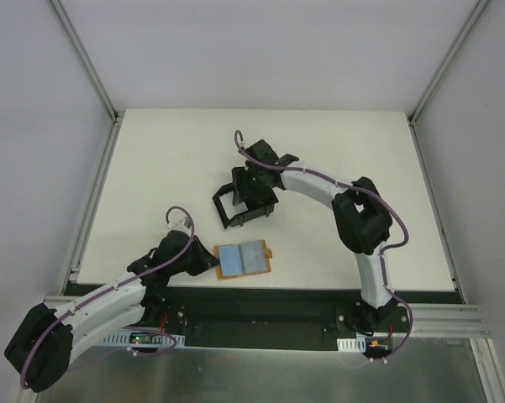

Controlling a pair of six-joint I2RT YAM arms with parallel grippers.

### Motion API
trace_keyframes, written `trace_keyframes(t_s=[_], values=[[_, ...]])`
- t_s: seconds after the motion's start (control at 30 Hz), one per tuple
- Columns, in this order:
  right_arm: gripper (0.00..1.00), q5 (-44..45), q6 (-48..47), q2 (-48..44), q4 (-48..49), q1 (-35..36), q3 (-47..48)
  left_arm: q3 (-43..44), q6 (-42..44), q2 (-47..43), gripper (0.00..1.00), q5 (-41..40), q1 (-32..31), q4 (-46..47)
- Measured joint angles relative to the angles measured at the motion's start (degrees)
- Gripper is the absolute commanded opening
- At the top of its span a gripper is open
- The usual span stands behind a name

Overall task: Put the credit cards into the card holder
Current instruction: Pick up the credit card from the storage box.

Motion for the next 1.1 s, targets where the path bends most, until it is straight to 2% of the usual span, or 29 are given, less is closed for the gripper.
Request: trace_keyframes(t_s=[0.57,1.1], values=[[0.62,-9.3,1.6,1.4,8.1,-1.4,-1.8,-0.1,0.0,0.6,0.0,0.0,0.4,0.0],[0.52,-10.3,2.4,0.6,8.9,-1.6,-3.1,-0.1,0.0,1.0,0.0,0.1,0.7,0.4]])
